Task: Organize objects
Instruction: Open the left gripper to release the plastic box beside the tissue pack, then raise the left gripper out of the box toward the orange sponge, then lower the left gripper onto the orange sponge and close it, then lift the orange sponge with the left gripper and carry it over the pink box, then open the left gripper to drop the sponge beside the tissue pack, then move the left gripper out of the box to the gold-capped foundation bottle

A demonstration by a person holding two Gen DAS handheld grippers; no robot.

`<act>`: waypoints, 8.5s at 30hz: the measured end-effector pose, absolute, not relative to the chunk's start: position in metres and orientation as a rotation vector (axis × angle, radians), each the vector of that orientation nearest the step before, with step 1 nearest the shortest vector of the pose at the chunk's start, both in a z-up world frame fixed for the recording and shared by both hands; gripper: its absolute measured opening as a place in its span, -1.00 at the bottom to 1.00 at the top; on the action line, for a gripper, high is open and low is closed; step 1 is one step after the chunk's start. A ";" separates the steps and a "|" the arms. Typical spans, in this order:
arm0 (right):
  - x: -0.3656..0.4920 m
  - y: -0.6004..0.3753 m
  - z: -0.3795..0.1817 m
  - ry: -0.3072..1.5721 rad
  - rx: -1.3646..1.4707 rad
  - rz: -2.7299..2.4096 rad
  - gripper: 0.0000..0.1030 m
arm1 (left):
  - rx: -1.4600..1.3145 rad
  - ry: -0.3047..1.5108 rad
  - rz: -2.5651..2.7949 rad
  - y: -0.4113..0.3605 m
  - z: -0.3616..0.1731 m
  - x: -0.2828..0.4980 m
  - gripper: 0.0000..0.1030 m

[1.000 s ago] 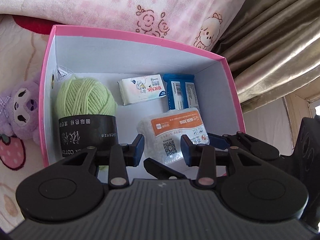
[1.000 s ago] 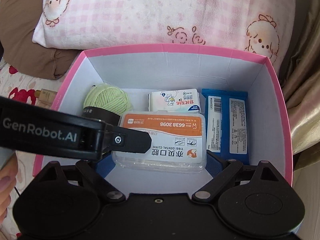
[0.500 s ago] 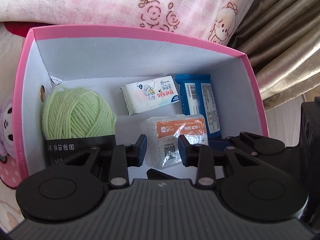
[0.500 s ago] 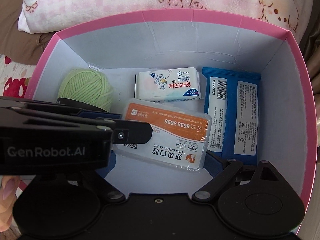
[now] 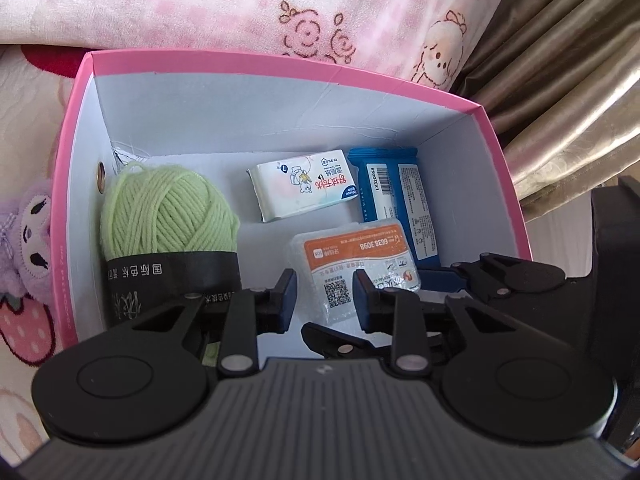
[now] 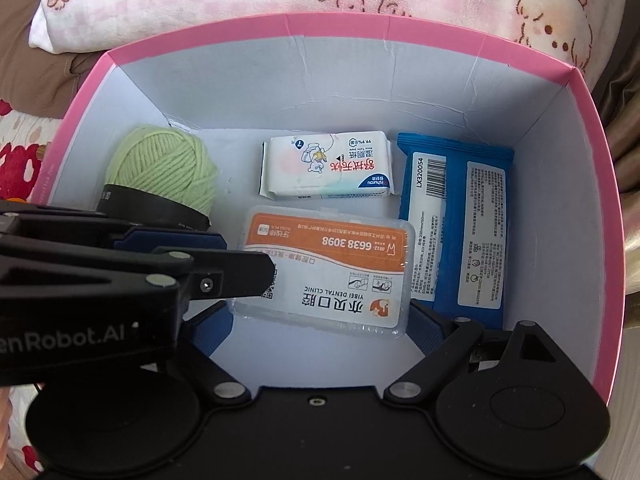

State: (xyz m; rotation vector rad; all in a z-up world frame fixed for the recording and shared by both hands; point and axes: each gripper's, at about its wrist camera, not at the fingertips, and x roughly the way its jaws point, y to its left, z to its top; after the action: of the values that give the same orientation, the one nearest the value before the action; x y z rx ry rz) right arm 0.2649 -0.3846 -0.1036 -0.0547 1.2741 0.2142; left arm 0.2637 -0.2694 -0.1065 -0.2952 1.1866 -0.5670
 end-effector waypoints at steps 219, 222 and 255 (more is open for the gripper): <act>0.261 -0.386 -0.079 0.998 0.330 0.180 -0.26 | -0.201 1.085 -0.588 -0.268 -0.074 0.295 -0.31; 0.263 -0.383 -0.083 0.997 0.311 0.183 -0.25 | -0.208 1.097 -0.583 -0.265 -0.078 0.298 -0.31; 0.127 -0.313 0.044 0.817 0.120 0.232 0.01 | 0.031 0.984 -0.434 -0.155 0.057 0.179 0.26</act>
State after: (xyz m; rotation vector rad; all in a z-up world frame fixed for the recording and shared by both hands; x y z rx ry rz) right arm 0.1270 -0.3126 0.0437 0.1201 0.8174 0.2324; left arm 0.1790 -0.1551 0.0570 0.0312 0.9844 -0.4338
